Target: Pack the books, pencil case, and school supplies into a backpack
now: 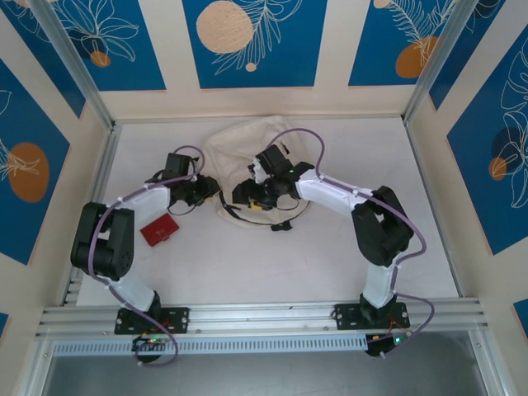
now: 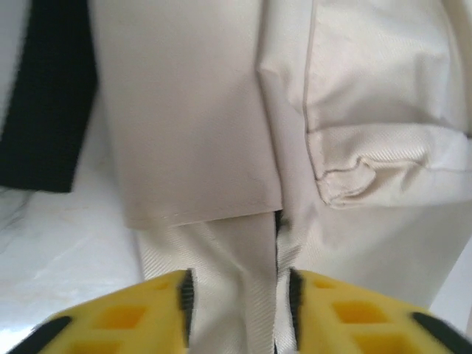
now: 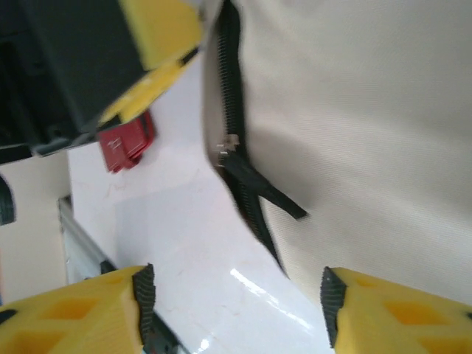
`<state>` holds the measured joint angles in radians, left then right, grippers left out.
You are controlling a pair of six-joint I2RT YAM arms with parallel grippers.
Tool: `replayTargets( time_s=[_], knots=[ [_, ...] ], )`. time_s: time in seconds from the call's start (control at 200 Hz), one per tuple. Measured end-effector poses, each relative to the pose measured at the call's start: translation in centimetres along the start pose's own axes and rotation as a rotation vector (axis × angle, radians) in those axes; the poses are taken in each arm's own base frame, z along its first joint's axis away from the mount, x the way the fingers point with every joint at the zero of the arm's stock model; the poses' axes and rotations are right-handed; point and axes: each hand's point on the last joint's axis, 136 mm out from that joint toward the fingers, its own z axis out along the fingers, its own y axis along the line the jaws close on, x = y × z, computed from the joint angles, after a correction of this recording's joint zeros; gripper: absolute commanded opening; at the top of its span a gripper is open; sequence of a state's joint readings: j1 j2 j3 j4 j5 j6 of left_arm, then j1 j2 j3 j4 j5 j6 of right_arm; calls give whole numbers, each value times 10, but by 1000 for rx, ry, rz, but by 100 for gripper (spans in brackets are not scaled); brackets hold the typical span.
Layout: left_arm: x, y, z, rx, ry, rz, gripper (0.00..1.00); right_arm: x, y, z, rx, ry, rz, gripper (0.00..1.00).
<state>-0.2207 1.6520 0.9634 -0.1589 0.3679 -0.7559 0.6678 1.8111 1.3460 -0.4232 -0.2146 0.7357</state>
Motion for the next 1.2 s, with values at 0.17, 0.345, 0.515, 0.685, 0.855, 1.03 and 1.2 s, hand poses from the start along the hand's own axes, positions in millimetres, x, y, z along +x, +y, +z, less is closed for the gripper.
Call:
replayTargets(
  time_s=[0.17, 0.345, 0.515, 0.685, 0.855, 1.03, 1.2],
  knots=[
    [2, -6, -21, -4, -19, 42, 62, -2, -59, -54, 148, -129, 124, 68],
    [19, -21, -45, -39, -31, 171, 64, 9, -145, -77, 307, -166, 329, 68],
    [55, -67, -49, -89, 22, 447, 65, 14, -182, -86, 326, -165, 447, 67],
    [77, -126, -30, -113, 46, 675, 65, 1, -191, -89, 265, -201, 503, 67],
    [105, -142, 19, -206, 130, 776, 65, 5, -198, -87, 236, -203, 545, 68],
    [131, -134, 68, -295, 225, 809, 50, 10, -206, -87, 219, -201, 581, 68],
    [133, -128, 89, -353, 247, 779, 8, 14, -207, -91, 202, -207, 589, 68]
  ],
)
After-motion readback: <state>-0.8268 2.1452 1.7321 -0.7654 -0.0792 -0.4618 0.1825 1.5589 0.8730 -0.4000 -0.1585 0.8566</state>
